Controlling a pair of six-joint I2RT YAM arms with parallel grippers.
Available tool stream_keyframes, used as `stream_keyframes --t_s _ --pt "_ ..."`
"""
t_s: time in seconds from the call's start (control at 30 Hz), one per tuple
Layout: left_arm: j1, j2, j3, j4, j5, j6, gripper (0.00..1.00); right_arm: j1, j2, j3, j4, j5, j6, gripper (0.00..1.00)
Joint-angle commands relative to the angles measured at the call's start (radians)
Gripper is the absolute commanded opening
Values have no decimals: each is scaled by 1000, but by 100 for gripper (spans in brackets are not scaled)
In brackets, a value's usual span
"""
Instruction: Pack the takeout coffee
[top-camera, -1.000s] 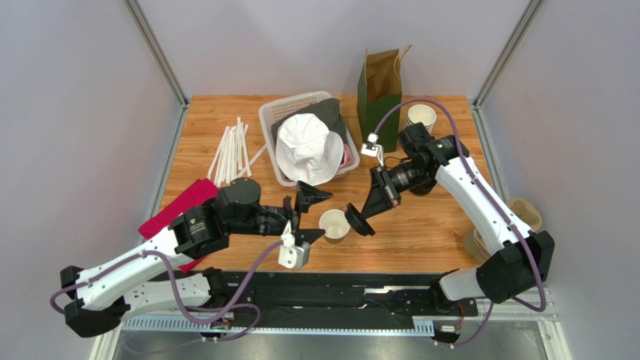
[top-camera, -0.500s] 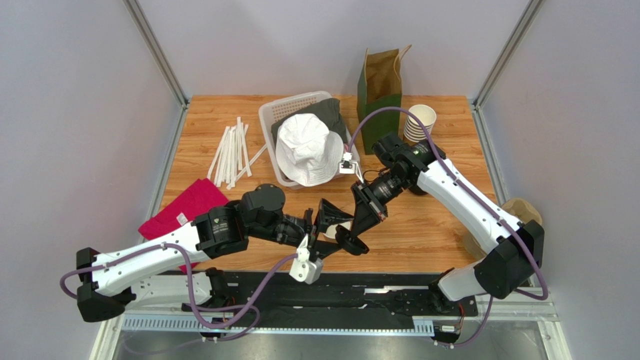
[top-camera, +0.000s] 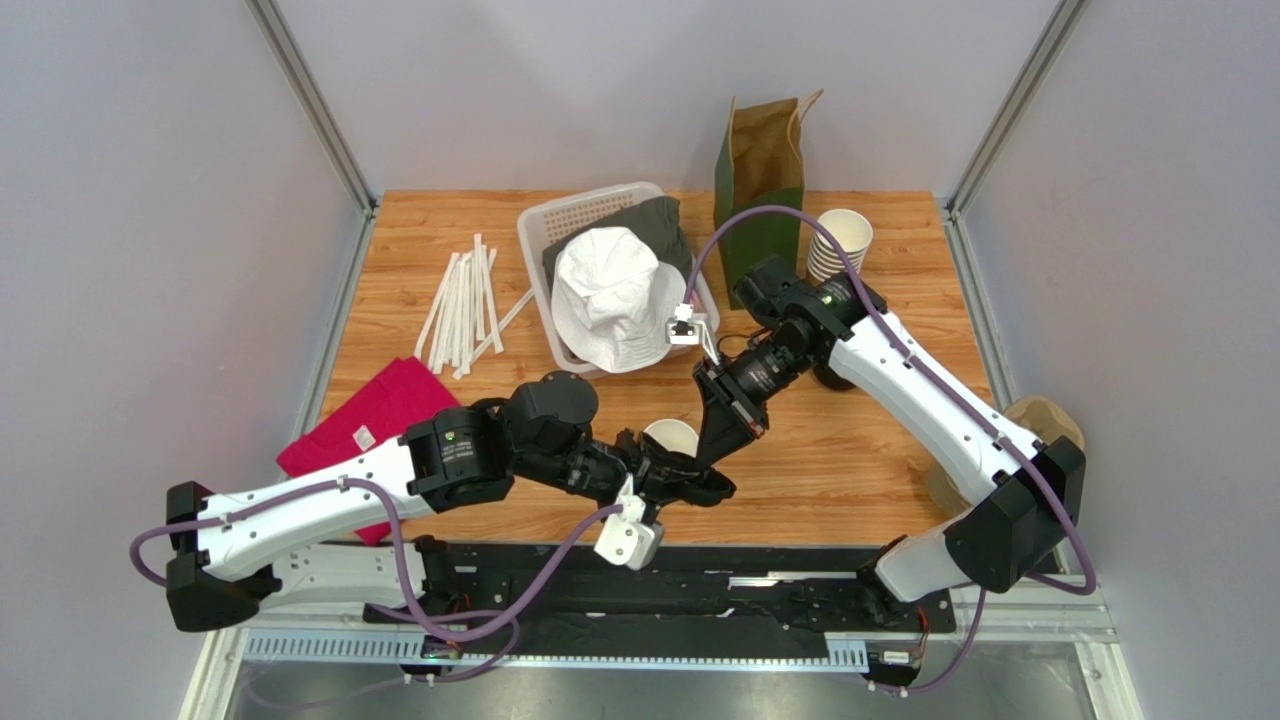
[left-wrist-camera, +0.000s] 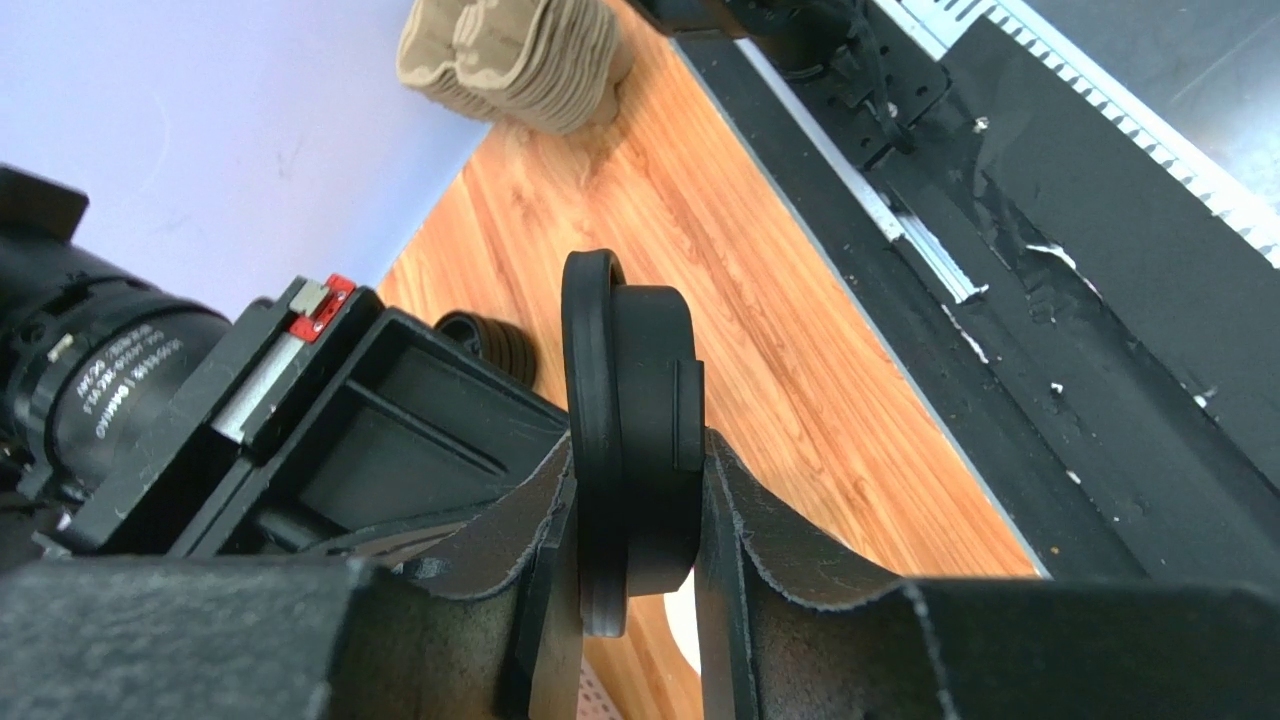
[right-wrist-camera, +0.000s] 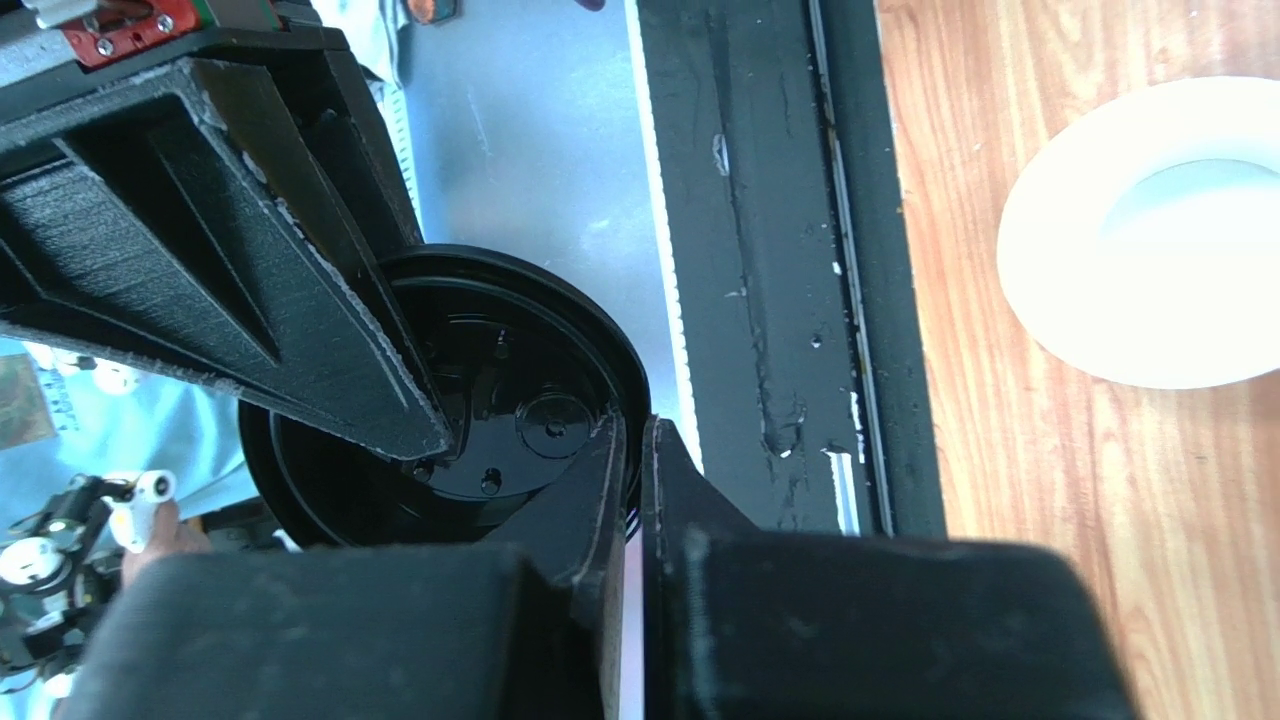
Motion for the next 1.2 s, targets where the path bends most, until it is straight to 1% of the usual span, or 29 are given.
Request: stream_keyframes --t_s 0.0,0.03,0.07,0.1,0.13,0.17,0.2,0.23,0.27,0.3,0.33,0.37,0.4,0.43,0.47,0.5,0.53,0.57,0.6,0.63,0.67,0.73,0.77,0.9,0.97,1.17 --pt "-4 1 46 -18 -50 -109 8 4 1 74 -109 24 -22 9" --pt "-4 1 52 -20 -61 -134 7 -5 9 106 -109 69 -11 13" --pt "-4 -7 53 -20 -71 -157 5 -14 16 133 -109 97 -5 20" --pt "-4 -11 56 -21 -90 -215 4 -32 21 153 -98 122 5 23" --pt "-4 -16 61 -21 -96 -250 2 -101 27 171 -89 116 15 39" --pt "-5 -22 66 -23 -99 -296 0 -152 27 198 -73 93 39 47" --pt "-2 -25 75 -29 -101 -385 0 -205 30 211 -43 59 47 54" --pt "-1 -28 81 -38 -96 -425 0 -302 29 226 -30 12 56 63" --pt "1 -36 84 -38 -95 -465 0 -340 24 254 -17 2 76 67" --pt "17 -40 92 -37 -73 -549 0 -370 15 259 26 2 93 75" --pt "36 -43 93 -23 -49 -594 0 -406 1 249 64 19 125 78" --pt "83 -49 96 -14 -23 -640 1 -414 -42 213 97 27 146 85" --pt "111 -47 107 -3 17 -744 1 -416 -60 191 152 31 176 86" --pt "141 -43 115 14 48 -793 1 -415 -83 170 172 18 186 88" --pt "210 -28 124 23 104 -839 1 -415 -106 153 180 11 193 89" --pt "244 -19 141 34 129 -940 1 -415 -114 136 175 2 185 88" --pt "279 -7 147 49 158 -997 1 -415 -120 127 171 -18 179 88" --pt "348 21 150 61 233 -1048 2 -415 -135 118 165 -27 165 89" --pt "378 36 150 74 273 -1144 3 -415 -148 105 154 -32 142 88" --pt "404 71 150 98 315 -1186 4 -415 -160 98 151 -30 130 88" --pt "445 90 148 110 397 -1266 4 -415 -177 88 152 -27 125 88" --pt "471 137 142 173 460 -1341 5 -411 -224 50 172 -28 125 89" --pt "490 151 141 195 502 -1404 5 -408 -237 38 181 -32 130 90" --pt "498 187 147 290 522 -1482 6 -388 -263 -7 195 -71 144 90" --pt "498 199 144 310 528 -1513 6 -373 -260 -10 192 -79 138 90" --pt "498 222 139 334 550 -1527 6 -287 -221 18 191 -82 130 90"
